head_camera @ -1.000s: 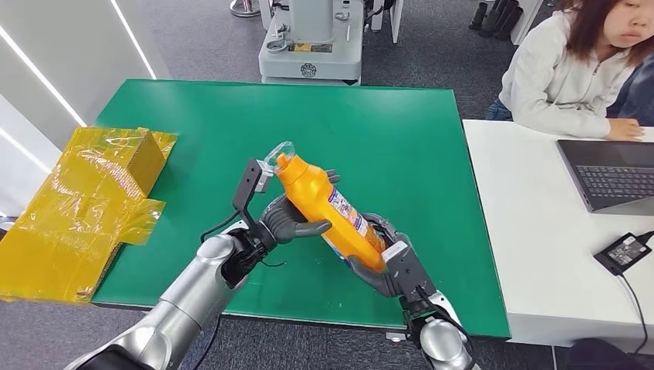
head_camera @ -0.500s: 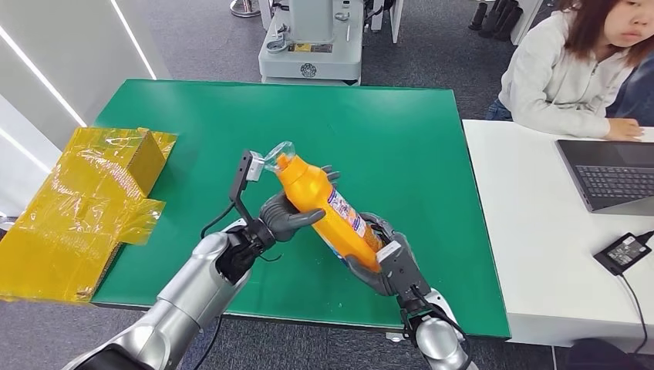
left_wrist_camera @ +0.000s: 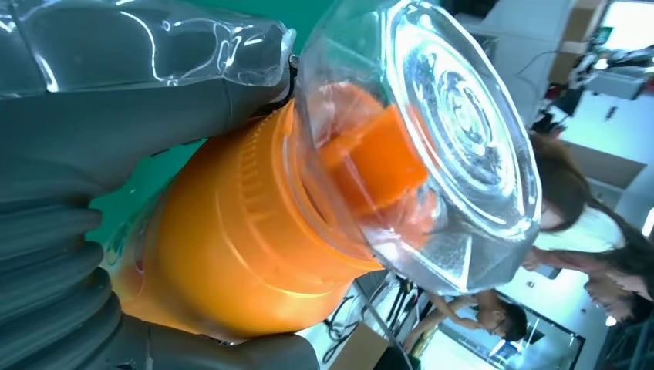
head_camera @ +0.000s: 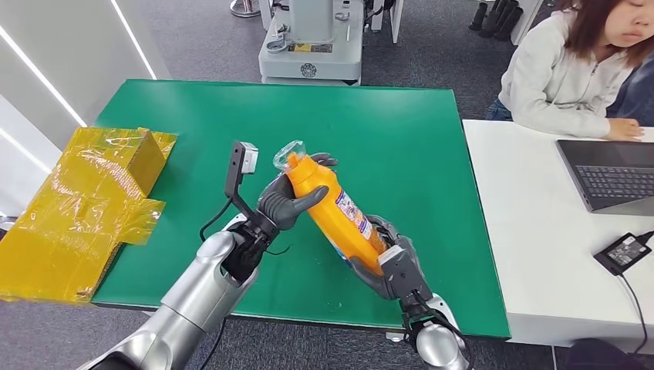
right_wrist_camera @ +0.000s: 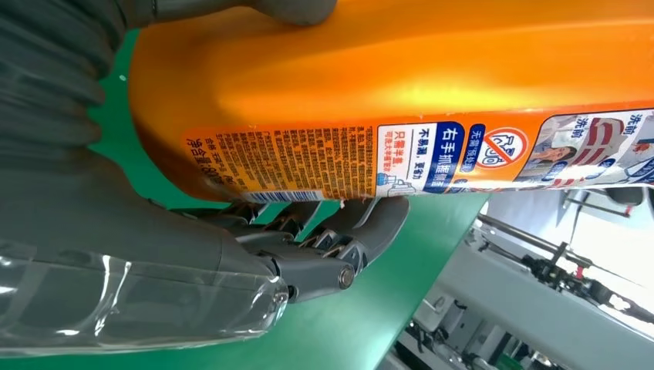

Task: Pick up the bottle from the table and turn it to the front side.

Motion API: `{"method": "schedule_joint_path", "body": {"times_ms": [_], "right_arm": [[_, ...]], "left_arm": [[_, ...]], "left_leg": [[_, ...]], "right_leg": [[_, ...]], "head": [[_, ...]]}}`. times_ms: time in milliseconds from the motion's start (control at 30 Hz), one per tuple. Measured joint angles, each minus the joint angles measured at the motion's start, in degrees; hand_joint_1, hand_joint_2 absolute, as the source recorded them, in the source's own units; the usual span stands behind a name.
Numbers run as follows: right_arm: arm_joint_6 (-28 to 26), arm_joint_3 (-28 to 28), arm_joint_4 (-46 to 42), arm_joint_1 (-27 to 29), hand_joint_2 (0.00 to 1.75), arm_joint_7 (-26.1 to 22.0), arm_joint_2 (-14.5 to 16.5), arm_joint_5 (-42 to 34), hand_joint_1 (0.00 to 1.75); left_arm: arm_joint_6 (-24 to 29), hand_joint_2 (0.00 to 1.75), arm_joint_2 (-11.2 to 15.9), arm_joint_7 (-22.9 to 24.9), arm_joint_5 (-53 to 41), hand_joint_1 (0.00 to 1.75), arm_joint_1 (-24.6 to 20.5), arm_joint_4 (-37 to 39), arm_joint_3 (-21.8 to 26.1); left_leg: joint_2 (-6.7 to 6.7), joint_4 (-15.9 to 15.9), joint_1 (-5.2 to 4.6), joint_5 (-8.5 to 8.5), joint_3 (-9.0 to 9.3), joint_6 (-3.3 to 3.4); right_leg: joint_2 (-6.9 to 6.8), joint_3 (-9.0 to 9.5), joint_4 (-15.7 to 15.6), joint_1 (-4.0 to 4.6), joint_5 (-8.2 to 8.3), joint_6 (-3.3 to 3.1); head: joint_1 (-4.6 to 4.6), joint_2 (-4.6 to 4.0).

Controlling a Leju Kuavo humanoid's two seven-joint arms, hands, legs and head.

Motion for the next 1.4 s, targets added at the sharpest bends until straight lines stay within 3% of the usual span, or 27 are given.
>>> {"method": "schedule_joint_path", "body": {"times_ms": [233,367,600,933,1100,1200,1333,1400], "right_arm": [[0.09,0.04,-0.35,0.09,1.75,0.1,0.31,0.0,1.69],[0.04,0.11,-0.32,0.1,1.75,-0.16,0.33,-0.11,0.0],[-0.57,0.14,-0.31,0.14,1.75,-0.53,0.33,-0.29,0.0],[-0.78,0.13,-1.58,1.0,1.75,-1.26,0.33,-0.69,0.0],[-0.36,0.13,-3.92,2.19,1.75,-2.4,0.16,-1.3,0.0],[0.33,0.17,-5.77,2.65,1.75,-3.48,-0.46,-2.35,0.0],[1.16,0.93,-8.73,2.69,1.75,-3.87,-1.5,-3.22,0.0],[1.36,1.58,-9.88,2.62,1.75,-3.86,-1.92,-3.23,0.0]], "left_arm": [[2.19,1.75,-0.11,-1.45,-1.13,1.75,1.09,-2.82,-0.26],[1.57,1.75,-0.13,-1.45,-0.26,1.75,1.66,-3.26,-0.26],[0.93,1.75,-0.1,-1.68,-0.5,1.75,2.18,-3.53,-0.26],[3.5,1.75,0.67,-7.61,-9.32,1.75,1.97,-3.44,-0.25],[11.4,1.75,2.39,-14.61,-27.26,1.75,0.82,-3.47,0.59],[20.32,1.75,4.06,-17.58,-44.06,1.75,-0.88,-3.78,1.07],[36.87,1.75,6.61,-14.83,-71.89,1.75,-4.67,-4.2,1.19],[41.29,1.75,7.78,-13.34,-80.02,1.75,-6.58,-4.12,1.18]], "left_leg": [[0.0,0.0,0.0,0.0,0.0,0.0],[0.0,0.0,0.0,0.0,0.0,0.0],[-0.01,0.0,0.0,0.0,-0.01,0.0],[0.0,-0.01,0.01,0.0,-0.01,0.0],[0.0,-0.01,0.01,0.01,-0.01,-0.01],[0.0,-0.01,0.01,0.02,-0.01,-0.03],[0.0,-0.01,0.01,0.04,-0.01,-0.03],[-0.01,-0.01,0.01,0.05,-0.01,-0.03]], "right_leg": [[0.0,0.0,0.01,0.0,0.0,0.0],[0.0,0.0,0.01,0.0,0.0,0.0],[-0.01,0.0,0.0,0.0,0.0,0.0],[0.0,-0.01,0.01,0.0,0.0,0.0],[0.0,-0.01,0.02,0.0,0.0,0.0],[0.0,-0.01,0.03,0.01,0.0,0.0],[0.0,-0.01,0.04,0.01,0.01,-0.01],[-0.01,0.0,0.04,0.01,0.01,-0.01]], "head": [[0.0,0.0],[0.0,0.0],[0.0,0.0],[0.0,0.0],[0.0,0.0],[-0.01,0.0],[-0.01,0.0],[-0.01,0.0]]}}
